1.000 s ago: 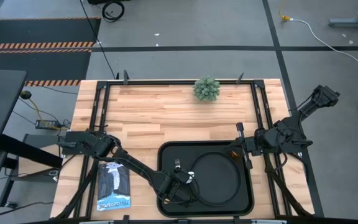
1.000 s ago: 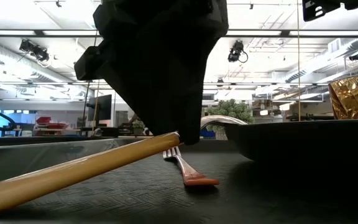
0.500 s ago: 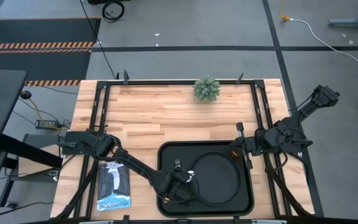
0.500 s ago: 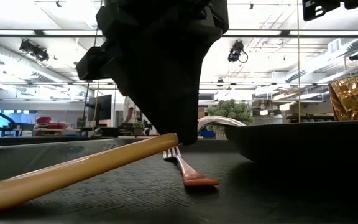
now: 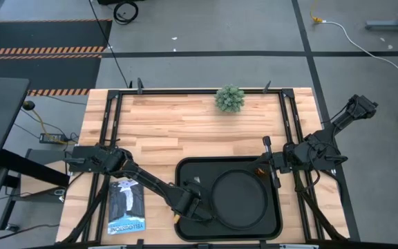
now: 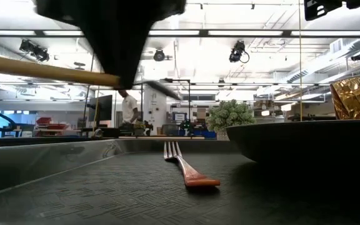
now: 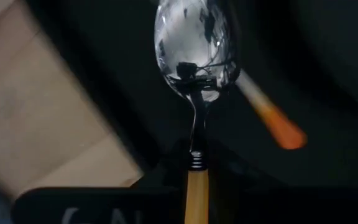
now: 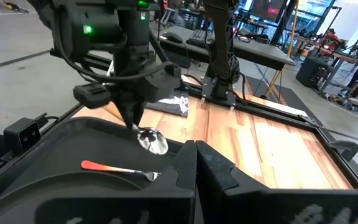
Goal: Pick and place plate/cup/fork/spoon on tray
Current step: Put the yellow spoon to the left orange fork on the black tray
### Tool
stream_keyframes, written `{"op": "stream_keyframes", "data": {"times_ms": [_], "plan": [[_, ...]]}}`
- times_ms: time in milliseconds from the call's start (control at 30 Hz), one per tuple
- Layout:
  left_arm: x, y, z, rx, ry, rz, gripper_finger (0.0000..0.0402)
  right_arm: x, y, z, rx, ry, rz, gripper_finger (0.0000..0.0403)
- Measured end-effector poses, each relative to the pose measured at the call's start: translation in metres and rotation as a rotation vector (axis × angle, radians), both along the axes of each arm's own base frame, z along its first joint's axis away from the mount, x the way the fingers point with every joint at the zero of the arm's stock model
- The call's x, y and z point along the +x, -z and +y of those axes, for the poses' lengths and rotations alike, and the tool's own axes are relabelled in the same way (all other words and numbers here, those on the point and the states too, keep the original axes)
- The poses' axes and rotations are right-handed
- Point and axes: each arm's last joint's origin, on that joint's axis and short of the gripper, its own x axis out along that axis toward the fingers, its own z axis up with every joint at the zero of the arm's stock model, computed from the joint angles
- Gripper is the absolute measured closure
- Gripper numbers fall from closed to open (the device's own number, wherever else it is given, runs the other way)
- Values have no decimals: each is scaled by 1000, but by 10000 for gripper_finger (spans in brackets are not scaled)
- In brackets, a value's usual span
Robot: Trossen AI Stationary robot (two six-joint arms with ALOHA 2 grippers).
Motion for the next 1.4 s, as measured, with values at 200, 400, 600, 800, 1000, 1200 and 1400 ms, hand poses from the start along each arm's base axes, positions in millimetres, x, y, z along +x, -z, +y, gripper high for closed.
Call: {"op": "stream_keyframes", "data": {"times_ms": [200, 400, 600, 800, 1000, 1200, 1400], "plan": [[3, 12, -3, -33, -61, 2, 350, 0, 0, 0, 2, -4, -2, 396], [3, 13, -2, -23, -81, 5, 350, 0, 0, 0, 3, -4, -2, 396], [10, 30, 2, 20, -100, 24, 350, 0, 0, 0, 7, -3, -3, 396], [13, 47, 8, 32, -207, 70, 349, 0, 0, 0, 7, -6, -2, 396], [14, 48, 9, 31, -331, 49, 349, 0, 0, 0, 7, -6, -2, 396], [15, 49, 7, 18, -406, 14, 349, 0, -1, 1, 11, -26, -7, 396], [19, 49, 7, -24, -497, -18, 349, 0, 1, 4, 40, -48, 13, 396]]}}
